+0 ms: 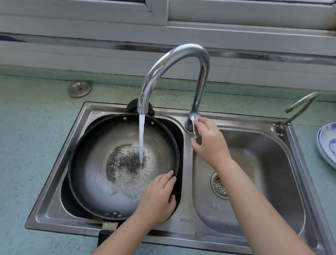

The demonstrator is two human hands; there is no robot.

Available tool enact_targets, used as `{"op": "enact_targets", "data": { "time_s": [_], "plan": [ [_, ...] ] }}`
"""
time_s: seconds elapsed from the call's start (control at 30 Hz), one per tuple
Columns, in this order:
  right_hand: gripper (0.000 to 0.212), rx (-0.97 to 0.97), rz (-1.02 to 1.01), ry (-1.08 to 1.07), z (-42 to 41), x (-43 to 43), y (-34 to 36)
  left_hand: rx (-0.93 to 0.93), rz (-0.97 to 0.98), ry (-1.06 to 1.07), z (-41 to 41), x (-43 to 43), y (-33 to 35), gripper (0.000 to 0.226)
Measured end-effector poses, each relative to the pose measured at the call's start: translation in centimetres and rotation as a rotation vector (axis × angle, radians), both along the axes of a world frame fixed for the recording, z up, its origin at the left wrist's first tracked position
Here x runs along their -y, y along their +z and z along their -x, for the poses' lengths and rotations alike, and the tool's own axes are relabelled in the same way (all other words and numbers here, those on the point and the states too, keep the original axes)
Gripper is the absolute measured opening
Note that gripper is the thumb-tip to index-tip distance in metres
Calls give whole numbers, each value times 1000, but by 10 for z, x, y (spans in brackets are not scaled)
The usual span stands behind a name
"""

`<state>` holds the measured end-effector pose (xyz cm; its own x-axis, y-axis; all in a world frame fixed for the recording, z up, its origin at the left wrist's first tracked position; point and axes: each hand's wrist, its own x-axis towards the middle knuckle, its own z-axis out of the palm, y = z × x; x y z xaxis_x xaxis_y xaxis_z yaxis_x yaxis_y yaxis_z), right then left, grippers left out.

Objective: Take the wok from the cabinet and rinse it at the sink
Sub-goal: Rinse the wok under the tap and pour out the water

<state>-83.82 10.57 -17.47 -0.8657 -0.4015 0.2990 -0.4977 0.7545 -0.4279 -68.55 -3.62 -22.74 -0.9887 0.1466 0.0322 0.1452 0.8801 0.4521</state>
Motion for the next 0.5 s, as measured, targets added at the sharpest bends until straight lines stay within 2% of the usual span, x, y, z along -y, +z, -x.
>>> {"op": "enact_targets", "data": {
  "time_s": [0.2,0.5],
  "plan": [
    [51,61,78,-121,-54,12,-11,-8,8,70,-21,13,9,49],
    [48,282,136,-194,-153,35,-20,11,-47,194,-81,47,17,45]
  ]
}}
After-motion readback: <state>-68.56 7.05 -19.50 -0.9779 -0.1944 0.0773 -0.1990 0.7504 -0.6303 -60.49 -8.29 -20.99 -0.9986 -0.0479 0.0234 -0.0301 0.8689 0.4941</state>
